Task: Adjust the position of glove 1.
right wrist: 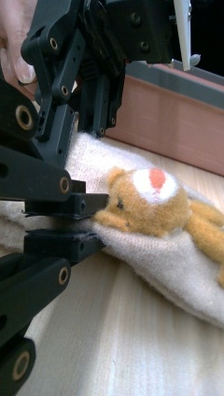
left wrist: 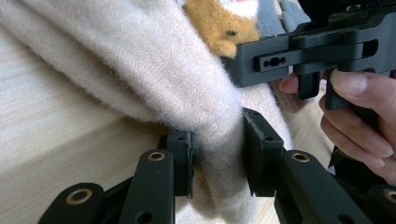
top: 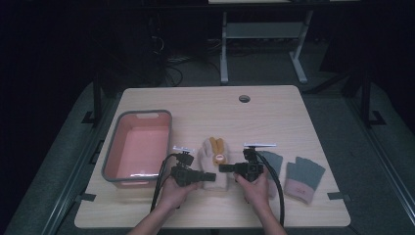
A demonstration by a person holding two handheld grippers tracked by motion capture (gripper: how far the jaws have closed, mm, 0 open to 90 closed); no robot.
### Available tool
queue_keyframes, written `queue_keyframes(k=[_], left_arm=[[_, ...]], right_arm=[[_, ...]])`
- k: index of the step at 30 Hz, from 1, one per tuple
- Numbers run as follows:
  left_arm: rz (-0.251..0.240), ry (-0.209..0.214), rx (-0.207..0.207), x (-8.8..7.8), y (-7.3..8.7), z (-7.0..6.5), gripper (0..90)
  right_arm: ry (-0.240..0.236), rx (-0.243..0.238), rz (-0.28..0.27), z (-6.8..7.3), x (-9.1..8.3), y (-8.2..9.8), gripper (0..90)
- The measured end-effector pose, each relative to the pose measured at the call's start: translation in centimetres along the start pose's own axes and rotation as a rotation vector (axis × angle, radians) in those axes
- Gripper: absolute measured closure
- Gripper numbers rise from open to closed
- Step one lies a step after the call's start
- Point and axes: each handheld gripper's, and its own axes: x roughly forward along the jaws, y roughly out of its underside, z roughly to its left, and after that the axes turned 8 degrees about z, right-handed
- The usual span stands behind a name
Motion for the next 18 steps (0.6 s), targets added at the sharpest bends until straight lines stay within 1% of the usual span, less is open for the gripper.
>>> queue_keyframes(k=[3, 9, 11, 13, 16, 17, 18], left_arm=[[-0.007, 0.004, 0.008, -0.4, -0.2, -0.3, 67.1], [-0.025, 0.019, 0.018, -1.3, -0.7, -0.6, 67.1], [-0.024, 0.018, 0.025, -1.5, -0.8, -0.7, 67.1], [-0.026, 0.014, 0.03, -1.8, -1.0, -0.9, 67.1], [-0.031, 0.016, 0.039, -2.2, -1.1, -1.0, 67.1], [-0.039, 0.023, 0.044, -2.6, -1.2, -1.1, 67.1], [-0.039, 0.023, 0.044, -2.6, -1.2, -1.1, 67.1]], right_arm=[[-0.002, -0.011, -0.005, 0.4, -0.4, -0.2, 83.3], [-0.022, -0.024, -0.023, 1.2, -1.1, -0.5, 83.4], [-0.03, -0.023, -0.027, 1.4, -1.3, -0.7, 83.4], [-0.025, -0.033, -0.026, 1.6, -1.3, -0.8, 83.4], [-0.035, -0.036, -0.032, 1.9, -1.5, -0.9, 83.4], [-0.044, -0.037, -0.039, 2.2, -1.7, -1.1, 83.4], [-0.045, -0.04, -0.042, 2.3, -1.7, -1.2, 83.4]])
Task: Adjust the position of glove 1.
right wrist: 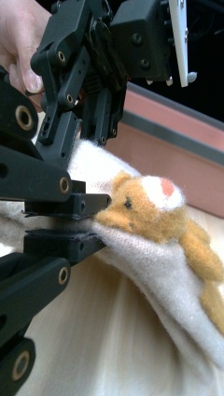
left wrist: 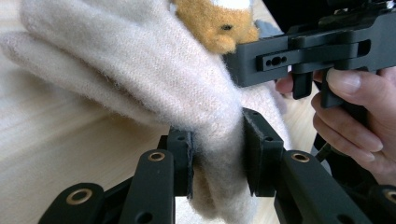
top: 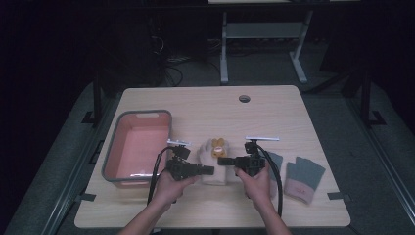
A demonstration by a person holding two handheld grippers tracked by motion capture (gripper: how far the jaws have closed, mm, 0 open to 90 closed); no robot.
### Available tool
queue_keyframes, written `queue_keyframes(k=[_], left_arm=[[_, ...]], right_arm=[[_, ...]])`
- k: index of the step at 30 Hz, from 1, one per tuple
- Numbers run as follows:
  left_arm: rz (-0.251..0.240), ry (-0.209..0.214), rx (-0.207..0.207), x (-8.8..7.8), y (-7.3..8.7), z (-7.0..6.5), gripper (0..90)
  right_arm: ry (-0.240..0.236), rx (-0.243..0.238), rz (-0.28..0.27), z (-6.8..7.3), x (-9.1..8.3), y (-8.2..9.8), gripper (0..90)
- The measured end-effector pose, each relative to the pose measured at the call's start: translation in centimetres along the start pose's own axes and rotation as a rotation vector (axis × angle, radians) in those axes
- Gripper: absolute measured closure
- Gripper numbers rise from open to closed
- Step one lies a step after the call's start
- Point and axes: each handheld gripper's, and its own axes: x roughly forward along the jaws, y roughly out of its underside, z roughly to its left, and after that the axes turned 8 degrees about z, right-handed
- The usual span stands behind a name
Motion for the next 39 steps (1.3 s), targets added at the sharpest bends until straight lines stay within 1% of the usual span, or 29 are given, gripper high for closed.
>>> queue_keyframes(k=[2, 3, 6, 10, 12, 15, 18, 20, 26, 27, 29, 31, 33, 34, 35, 36, 37, 39], left_arm=[[0.0, 0.002, 0.01, -0.5, -0.3, -0.1, 67.1], [-0.001, 0.0, 0.011, -0.7, -0.4, -0.2, 67.1], [-0.004, 0.001, 0.024, -1.2, -0.8, -0.4, 67.1], [-0.018, 0.003, 0.029, -1.9, -1.2, -0.5, 67.0], [-0.02, 0.005, 0.03, -2.1, -1.2, -0.6, 67.0], [-0.027, 0.015, 0.029, -2.7, -1.5, -0.5, 67.1], [-0.032, 0.019, 0.034, -3.0, -1.7, -0.5, 67.0], [-0.036, 0.016, 0.036, -3.3, -1.8, -0.6, 67.0], [-0.042, 0.026, 0.041, -4.0, -2.3, -0.6, 67.0], [-0.046, 0.022, 0.043, -4.3, -2.4, -0.7, 67.0], [-0.049, 0.021, 0.047, -4.5, -2.6, -0.7, 67.0], [-0.055, 0.023, 0.043, -4.8, -2.7, -0.8, 67.1], [-0.062, 0.025, 0.05, -5.4, -2.9, -0.8, 67.1], [-0.062, 0.025, 0.05, -5.4, -2.9, -0.8, 67.1], [-0.066, 0.028, 0.053, -5.7, -3.0, -0.8, 67.1], [-0.066, 0.028, 0.053, -5.7, -3.0, -0.8, 67.1], [-0.072, 0.033, 0.05, -6.0, -3.1, -0.7, 67.0], [-0.07, 0.032, 0.053, -6.2, -3.2, -0.7, 67.0]], right_arm=[[-0.007, -0.008, -0.002, 0.3, -0.1, -0.2, 83.4], [-0.012, -0.003, 0.0, 0.4, -0.1, -0.3, 83.4], [-0.011, -0.015, -0.004, 0.8, -0.3, -0.7, 83.4], [-0.021, -0.021, -0.009, 1.5, -0.5, -1.2, 83.4], [-0.022, -0.021, -0.002, 1.7, -0.5, -1.5, 83.4], [-0.017, -0.036, -0.001, 2.2, -0.6, -1.8, 83.4], [-0.026, -0.044, -0.006, 2.5, -0.7, -2.1, 83.3], [-0.026, -0.04, -0.008, 2.7, -0.7, -2.2, 83.3], [-0.027, -0.054, -0.011, 3.4, -0.9, -2.9, 83.3], [-0.026, -0.055, -0.011, 3.7, -1.0, -3.1, 83.3], [-0.025, -0.058, -0.012, 3.8, -1.0, -3.2, 83.3], [-0.02, -0.07, -0.011, 4.2, -1.0, -3.5, 83.3], [-0.021, -0.08, -0.013, 4.8, -1.1, -3.9, 83.3], [-0.021, -0.08, -0.013, 4.8, -1.1, -3.9, 83.3], [-0.016, -0.086, -0.011, 5.1, -1.1, -4.1, 83.3], [-0.016, -0.086, -0.011, 5.1, -1.1, -4.1, 83.3], [-0.013, -0.086, -0.01, 5.5, -1.1, -4.4, 83.3], [-0.013, -0.089, -0.01, 5.7, -1.0, -4.6, 83.3]])
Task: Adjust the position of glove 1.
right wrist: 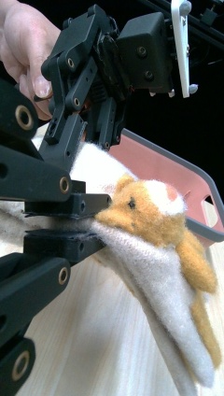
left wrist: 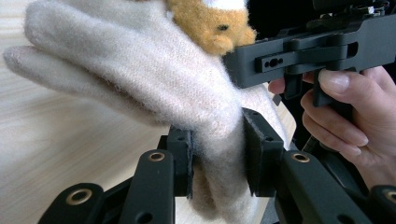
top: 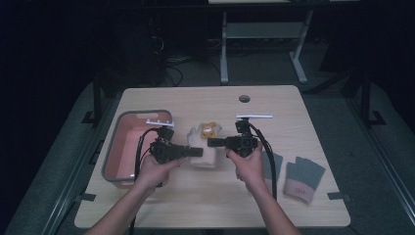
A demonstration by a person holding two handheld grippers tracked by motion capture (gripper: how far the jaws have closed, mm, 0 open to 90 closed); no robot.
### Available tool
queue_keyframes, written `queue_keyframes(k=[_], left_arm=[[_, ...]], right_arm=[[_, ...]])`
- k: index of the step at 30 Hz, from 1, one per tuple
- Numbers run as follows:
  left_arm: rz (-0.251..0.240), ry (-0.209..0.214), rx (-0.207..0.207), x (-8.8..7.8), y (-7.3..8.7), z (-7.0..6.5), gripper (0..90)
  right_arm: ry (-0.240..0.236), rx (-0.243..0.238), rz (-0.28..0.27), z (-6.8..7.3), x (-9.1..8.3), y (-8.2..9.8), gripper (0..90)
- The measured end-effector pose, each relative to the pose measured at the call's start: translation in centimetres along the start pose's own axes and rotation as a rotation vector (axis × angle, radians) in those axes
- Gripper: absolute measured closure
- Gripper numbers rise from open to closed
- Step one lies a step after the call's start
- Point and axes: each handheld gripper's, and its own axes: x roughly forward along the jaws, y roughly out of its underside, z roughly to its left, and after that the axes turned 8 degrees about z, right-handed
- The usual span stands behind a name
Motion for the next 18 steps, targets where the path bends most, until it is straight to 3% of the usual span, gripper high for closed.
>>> queue_keyframes(k=[18], left_arm=[[-0.039, -0.001, -0.003, -3.8, -0.6, 0.5, 67.0]], right_arm=[[-0.029, -0.036, 0.01, 2.7, 1.3, -2.2, 83.3]])
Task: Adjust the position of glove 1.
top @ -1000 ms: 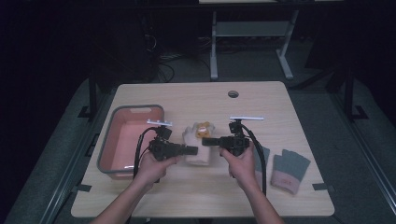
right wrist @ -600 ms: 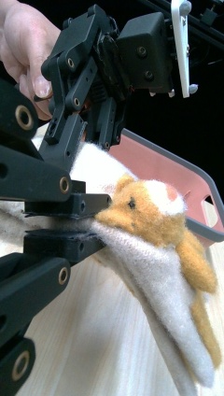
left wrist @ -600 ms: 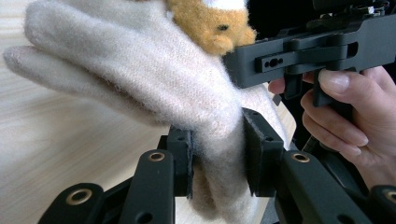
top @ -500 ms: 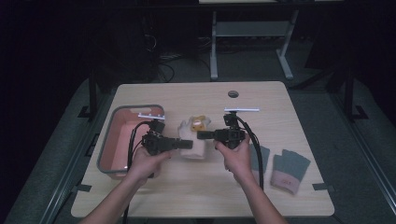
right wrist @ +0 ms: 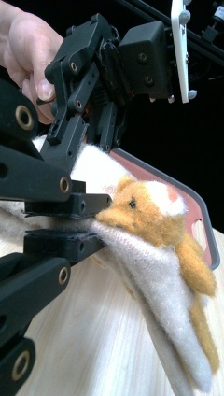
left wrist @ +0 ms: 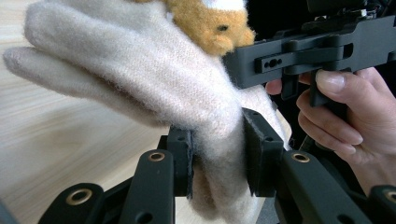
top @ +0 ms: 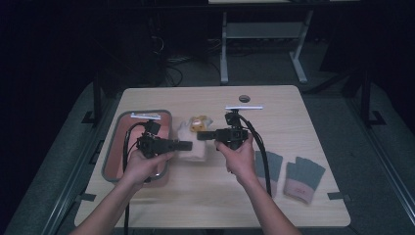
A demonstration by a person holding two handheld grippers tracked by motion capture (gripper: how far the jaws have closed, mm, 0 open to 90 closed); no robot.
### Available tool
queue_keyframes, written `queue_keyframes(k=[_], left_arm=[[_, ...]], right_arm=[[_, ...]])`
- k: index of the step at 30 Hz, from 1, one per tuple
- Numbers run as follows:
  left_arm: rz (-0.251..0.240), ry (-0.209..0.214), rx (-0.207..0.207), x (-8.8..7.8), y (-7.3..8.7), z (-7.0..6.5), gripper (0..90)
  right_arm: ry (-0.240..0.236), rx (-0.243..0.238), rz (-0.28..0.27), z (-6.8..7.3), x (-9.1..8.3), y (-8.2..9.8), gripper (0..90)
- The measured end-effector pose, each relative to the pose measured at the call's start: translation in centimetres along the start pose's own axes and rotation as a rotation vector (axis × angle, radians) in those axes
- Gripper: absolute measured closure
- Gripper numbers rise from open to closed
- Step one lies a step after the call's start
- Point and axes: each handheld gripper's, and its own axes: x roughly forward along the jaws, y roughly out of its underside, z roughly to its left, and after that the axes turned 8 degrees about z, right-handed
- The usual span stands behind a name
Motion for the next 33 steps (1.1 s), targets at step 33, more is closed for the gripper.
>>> queue_keyframes(k=[33], left_arm=[[-0.051, -0.021, -0.006, -5.3, -0.2, 1.2, 67.1]], right_arm=[[-0.032, -0.069, 0.039, 3.8, 2.9, -3.2, 83.2]])
